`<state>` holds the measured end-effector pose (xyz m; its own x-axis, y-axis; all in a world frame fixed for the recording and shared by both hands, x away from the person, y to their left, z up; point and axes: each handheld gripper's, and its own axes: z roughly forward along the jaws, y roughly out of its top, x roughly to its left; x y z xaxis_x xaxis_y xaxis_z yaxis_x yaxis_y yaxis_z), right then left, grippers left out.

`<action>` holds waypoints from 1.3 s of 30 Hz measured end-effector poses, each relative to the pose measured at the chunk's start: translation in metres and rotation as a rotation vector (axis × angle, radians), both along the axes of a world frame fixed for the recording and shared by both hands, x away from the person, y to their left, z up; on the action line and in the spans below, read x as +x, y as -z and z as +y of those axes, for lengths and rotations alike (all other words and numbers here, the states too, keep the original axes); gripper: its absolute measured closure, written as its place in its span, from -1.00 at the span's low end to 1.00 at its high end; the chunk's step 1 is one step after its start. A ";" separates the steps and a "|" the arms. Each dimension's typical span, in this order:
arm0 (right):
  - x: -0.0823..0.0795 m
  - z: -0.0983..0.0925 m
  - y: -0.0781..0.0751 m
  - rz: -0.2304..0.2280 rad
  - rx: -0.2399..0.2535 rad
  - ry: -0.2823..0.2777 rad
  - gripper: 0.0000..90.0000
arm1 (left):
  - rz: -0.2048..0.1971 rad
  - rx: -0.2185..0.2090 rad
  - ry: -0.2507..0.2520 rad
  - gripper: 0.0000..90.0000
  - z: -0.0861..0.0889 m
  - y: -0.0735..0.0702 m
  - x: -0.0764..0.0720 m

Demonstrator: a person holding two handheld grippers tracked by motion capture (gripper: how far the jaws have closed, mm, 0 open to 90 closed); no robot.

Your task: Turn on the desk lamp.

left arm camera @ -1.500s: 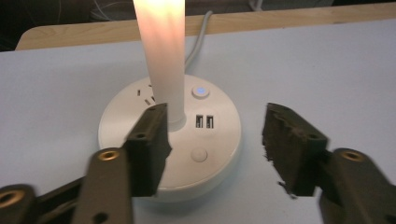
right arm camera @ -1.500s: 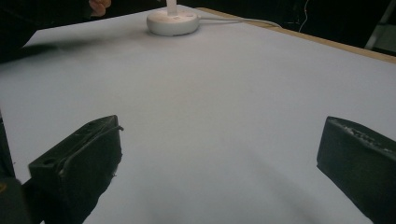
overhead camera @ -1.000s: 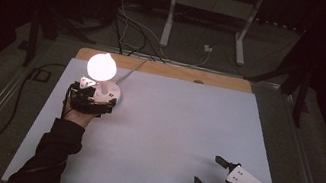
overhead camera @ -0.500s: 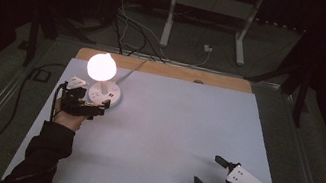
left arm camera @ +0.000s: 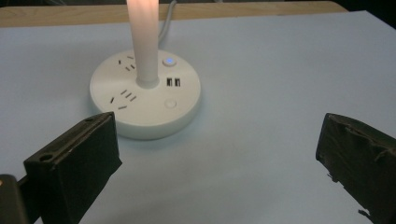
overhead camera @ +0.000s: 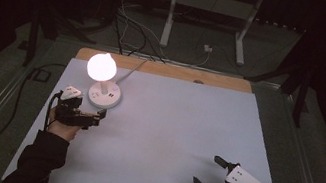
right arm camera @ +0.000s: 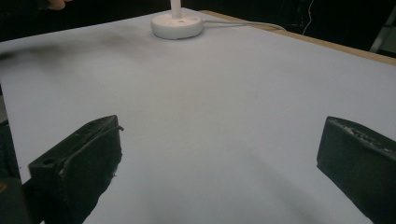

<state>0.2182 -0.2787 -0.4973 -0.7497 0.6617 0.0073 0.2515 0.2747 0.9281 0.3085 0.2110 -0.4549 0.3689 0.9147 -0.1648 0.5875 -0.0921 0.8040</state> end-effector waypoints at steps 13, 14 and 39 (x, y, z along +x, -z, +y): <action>0.000 0.001 0.000 0.003 -0.003 0.000 -1.00 | 0.009 0.012 0.018 -0.99 0.009 0.008 -0.029; 0.000 0.001 0.000 0.001 -0.006 0.000 -1.00 | 0.009 0.012 0.015 -0.99 0.010 0.009 -0.031; 0.001 0.003 0.003 0.017 -0.010 -0.009 -1.00 | 0.034 0.063 0.084 -0.99 0.023 0.049 -0.079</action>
<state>0.2196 -0.2762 -0.4999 -0.7558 0.6547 0.0138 0.2646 0.2861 0.9209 0.2291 0.2336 -0.5042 0.4401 0.8897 -0.1213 0.6023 -0.1923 0.7747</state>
